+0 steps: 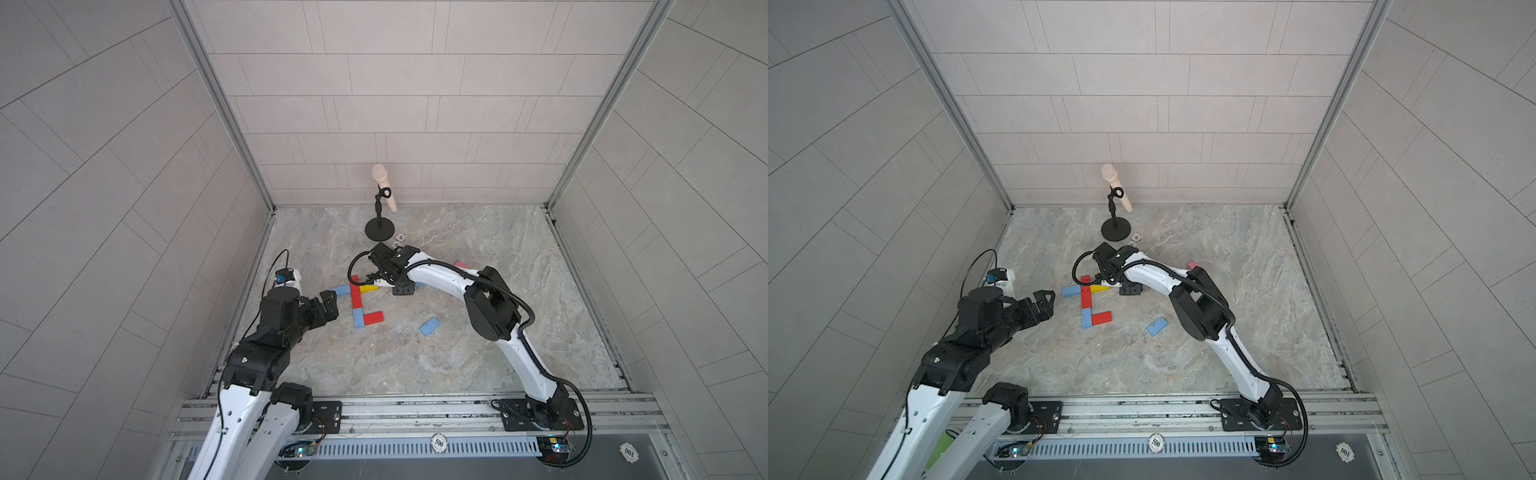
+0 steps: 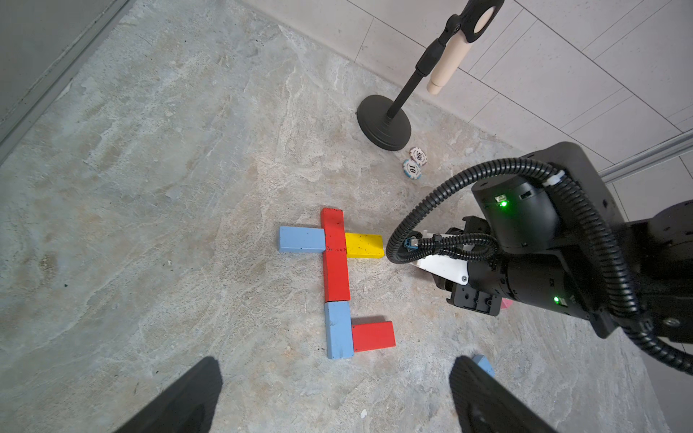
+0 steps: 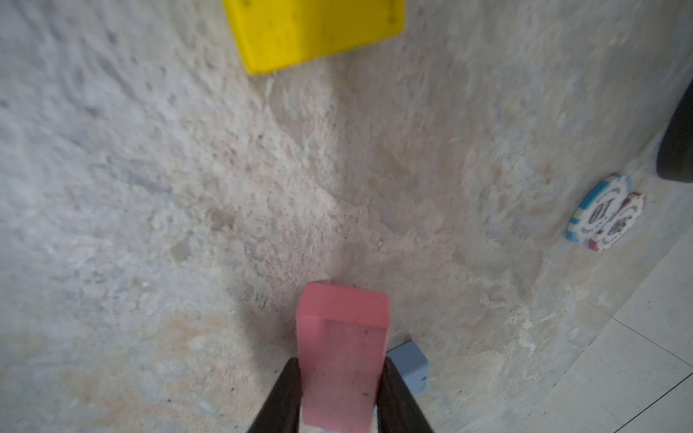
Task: Assemble the letter t with building blocks
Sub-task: Assemble the building block at the center of the board.
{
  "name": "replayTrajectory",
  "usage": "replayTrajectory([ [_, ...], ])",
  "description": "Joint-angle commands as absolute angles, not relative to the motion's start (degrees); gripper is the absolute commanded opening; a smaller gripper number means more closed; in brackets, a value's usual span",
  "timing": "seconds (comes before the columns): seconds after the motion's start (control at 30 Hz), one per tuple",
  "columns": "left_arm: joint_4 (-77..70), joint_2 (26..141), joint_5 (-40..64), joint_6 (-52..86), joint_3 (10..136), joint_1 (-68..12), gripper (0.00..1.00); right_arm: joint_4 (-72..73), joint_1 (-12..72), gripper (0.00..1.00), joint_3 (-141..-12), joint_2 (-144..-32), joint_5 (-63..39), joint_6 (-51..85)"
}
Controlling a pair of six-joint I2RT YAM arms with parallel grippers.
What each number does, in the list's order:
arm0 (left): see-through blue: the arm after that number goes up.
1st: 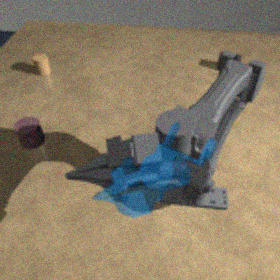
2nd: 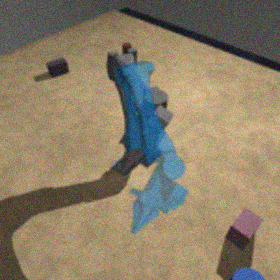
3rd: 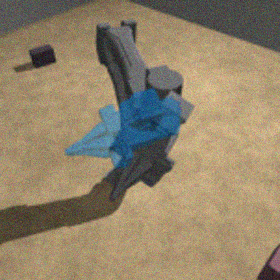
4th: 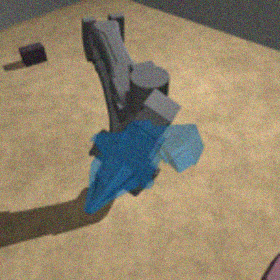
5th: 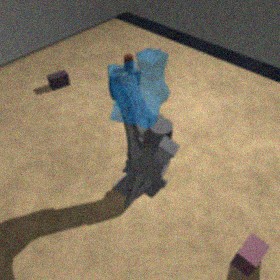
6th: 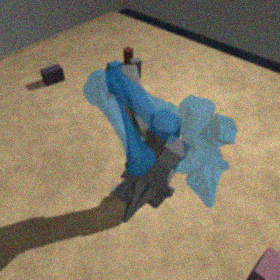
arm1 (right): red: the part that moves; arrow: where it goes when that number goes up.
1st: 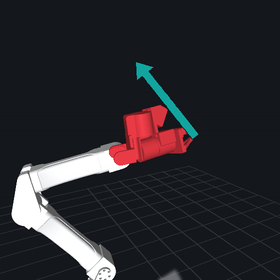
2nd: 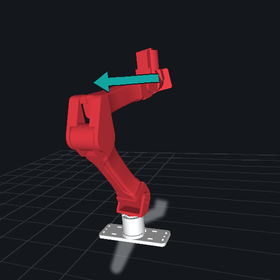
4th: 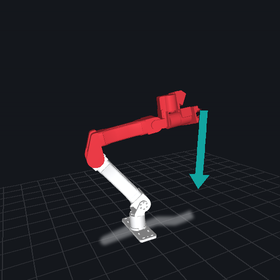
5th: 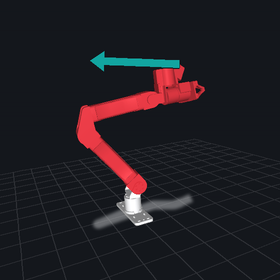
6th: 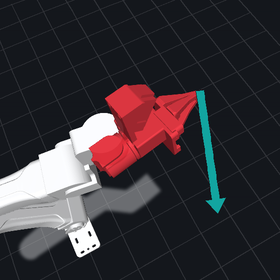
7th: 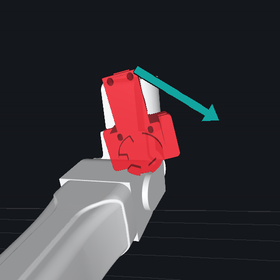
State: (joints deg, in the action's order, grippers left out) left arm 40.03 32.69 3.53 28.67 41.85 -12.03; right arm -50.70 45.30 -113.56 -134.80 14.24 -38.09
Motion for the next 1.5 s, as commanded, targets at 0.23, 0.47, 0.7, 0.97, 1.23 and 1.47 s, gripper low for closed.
replayTrajectory([
  [0.23,40.17,32.56,2.79,28.83,42.20,-12.13,1.00,-51.81,44.83,0.14,-112.92,-135.26,14.47,-39.54],
  [0.47,39.99,32.70,2.90,28.96,41.97,-12.13,1.00,-51.86,44.77,0.18,-112.33,-135.06,14.29,-39.64],
  [0.7,39.99,32.65,2.99,29.09,41.59,-12.13,1.00,-51.77,44.82,0.29,-112.54,-134.97,14.27,-38.78],
  [0.97,39.81,32.61,2.99,29.27,41.44,-12.13,1.00,-51.50,44.86,0.61,-113.81,-134.65,15.47,-36.20],
  [1.23,39.29,32.64,2.72,29.37,41.13,-12.13,1.00,-51.45,44.74,0.68,-115.16,-131.60,15.85,-31.70],
  [1.47,39.64,32.17,2.81,28.84,41.23,-12.13,1.00,-48.80,42.38,0.68,-108.89,-120.49,11.14,-20.54],
])
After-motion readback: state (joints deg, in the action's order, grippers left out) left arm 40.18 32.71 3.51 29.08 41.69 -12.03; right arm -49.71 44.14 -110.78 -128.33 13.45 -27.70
